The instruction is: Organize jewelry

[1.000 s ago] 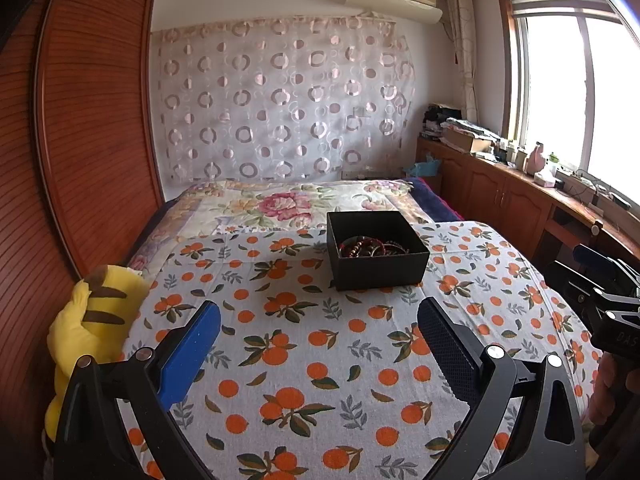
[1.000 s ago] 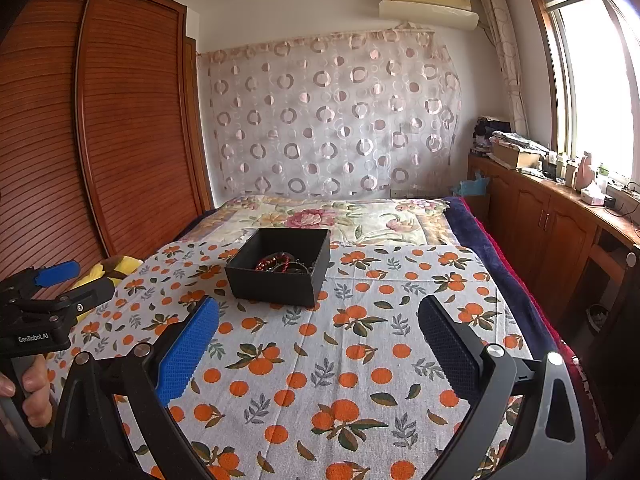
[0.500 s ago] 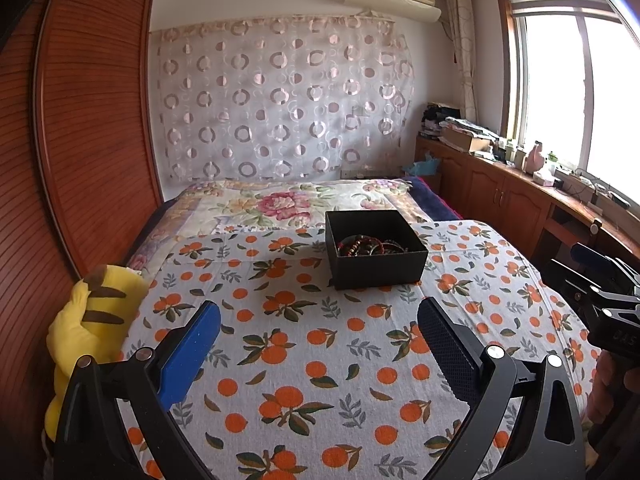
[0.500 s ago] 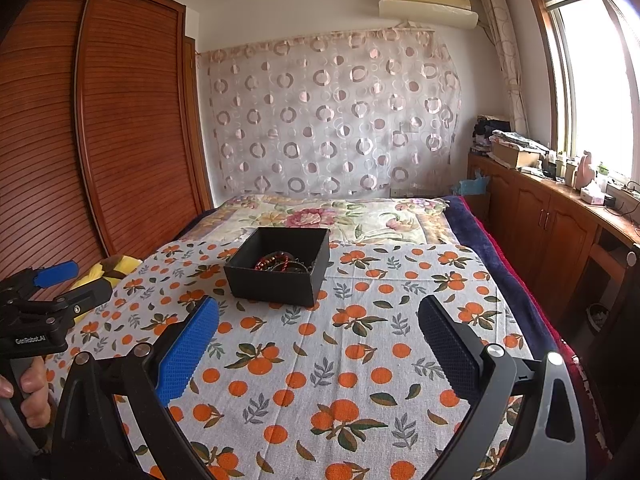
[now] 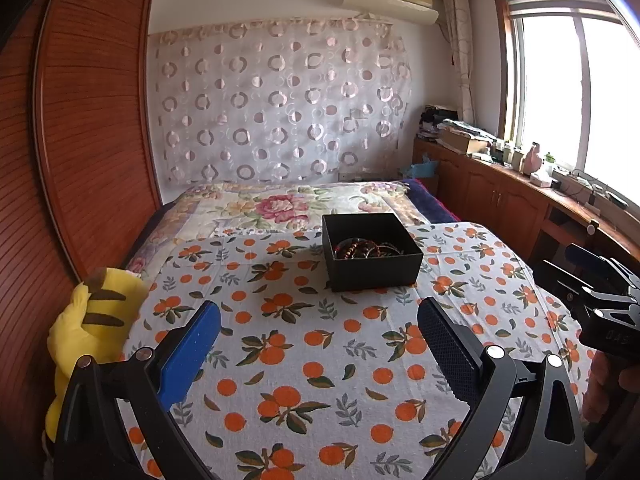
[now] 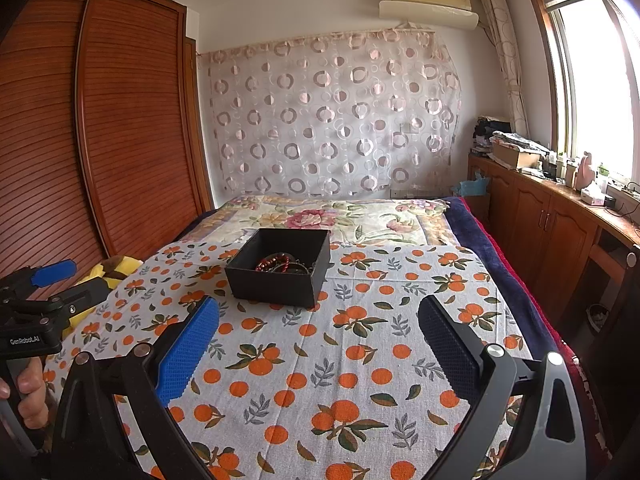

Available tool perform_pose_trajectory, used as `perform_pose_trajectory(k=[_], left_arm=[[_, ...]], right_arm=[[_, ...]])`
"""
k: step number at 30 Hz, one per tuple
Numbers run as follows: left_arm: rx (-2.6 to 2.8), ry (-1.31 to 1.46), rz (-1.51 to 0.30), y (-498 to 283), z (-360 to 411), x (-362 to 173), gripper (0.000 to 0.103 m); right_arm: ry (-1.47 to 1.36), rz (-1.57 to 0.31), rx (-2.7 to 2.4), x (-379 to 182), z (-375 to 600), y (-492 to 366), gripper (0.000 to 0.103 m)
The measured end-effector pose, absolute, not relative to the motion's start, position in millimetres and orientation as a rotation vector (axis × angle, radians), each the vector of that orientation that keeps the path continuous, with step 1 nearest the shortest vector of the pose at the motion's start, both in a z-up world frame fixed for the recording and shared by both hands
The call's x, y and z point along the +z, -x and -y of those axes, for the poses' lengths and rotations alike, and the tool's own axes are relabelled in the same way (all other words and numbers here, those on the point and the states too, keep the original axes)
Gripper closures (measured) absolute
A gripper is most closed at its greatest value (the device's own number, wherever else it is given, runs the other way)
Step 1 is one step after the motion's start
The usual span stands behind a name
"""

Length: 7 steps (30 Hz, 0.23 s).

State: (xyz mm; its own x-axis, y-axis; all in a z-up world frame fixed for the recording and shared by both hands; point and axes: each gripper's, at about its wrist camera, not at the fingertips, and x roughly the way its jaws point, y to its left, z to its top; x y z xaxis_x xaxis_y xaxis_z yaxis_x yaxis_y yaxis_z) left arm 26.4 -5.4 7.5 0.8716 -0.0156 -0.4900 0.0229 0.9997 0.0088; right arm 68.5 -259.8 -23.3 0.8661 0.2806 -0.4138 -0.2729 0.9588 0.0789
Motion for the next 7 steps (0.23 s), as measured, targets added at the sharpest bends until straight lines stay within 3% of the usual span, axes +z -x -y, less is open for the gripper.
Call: perform_pose_trajectory(k=[7], left_arm=[[-0.019,-0.013,-0.512,-26.0,6.9,7.5,0.008]], right_arm=[[-0.018,-0.436,0.29,-23.0,260.4,-68.6,0.003]])
